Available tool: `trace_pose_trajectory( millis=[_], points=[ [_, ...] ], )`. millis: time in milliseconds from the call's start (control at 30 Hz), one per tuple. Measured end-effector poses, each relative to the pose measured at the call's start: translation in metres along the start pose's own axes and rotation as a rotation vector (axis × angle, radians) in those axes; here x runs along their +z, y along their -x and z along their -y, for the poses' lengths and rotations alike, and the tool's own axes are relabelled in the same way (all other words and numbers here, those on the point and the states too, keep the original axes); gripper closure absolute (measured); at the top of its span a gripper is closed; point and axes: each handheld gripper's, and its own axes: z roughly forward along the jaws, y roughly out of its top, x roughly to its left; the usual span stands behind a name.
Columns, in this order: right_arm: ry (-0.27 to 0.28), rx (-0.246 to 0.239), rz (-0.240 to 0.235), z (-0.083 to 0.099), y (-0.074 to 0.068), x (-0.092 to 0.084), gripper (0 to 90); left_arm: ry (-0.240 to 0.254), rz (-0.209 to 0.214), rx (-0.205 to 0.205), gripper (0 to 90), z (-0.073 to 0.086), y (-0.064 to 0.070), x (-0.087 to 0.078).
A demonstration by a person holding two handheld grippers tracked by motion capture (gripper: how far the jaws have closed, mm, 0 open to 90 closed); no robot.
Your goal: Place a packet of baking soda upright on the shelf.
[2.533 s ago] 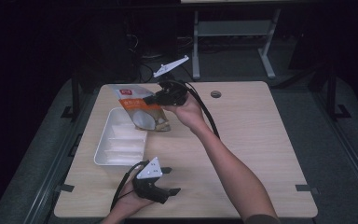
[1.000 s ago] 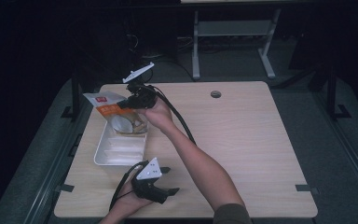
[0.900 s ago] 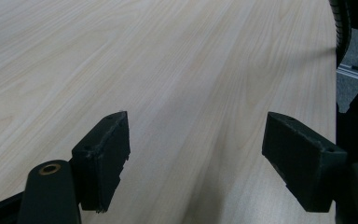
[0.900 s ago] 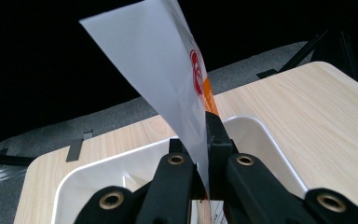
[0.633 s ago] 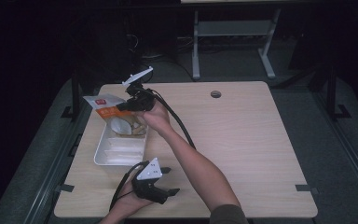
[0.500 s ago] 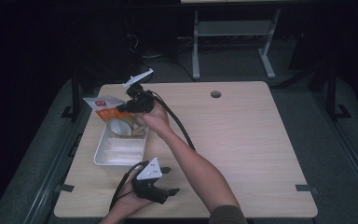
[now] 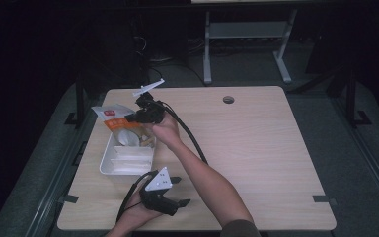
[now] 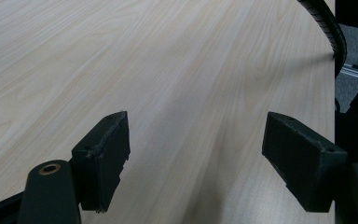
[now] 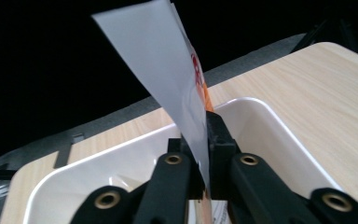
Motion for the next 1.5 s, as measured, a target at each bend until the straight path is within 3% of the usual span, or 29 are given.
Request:
trace_pose_trajectory(
  millis=[200,467,700,1067,1500],
  points=[
    [-0.074,-0.037,0.027,0.003,-0.001,-0.001,78.6,-0.001,0.0,0.0,22.9,0.0,0.0,0.0],
    [-0.159,-0.065,0.038,0.023,0.001,0.004,78.0,-0.007,0.0,0.003,22.9,0.0,0.0,0.001],
    [-0.183,-0.057,0.023,0.037,0.006,0.007,79.4,-0.006,-0.001,0.001,22.9,0.0,0.0,0.001],
    [-0.23,-0.09,0.056,0.049,0.004,0.013,88.0,-0.005,-0.002,0.0,22.9,0.0,0.0,0.001],
    [-0.216,-0.033,0.048,0.062,0.012,0.014,88.7,-0.008,-0.002,0.001,22.9,-0.001,0.001,0.002]
  ],
)
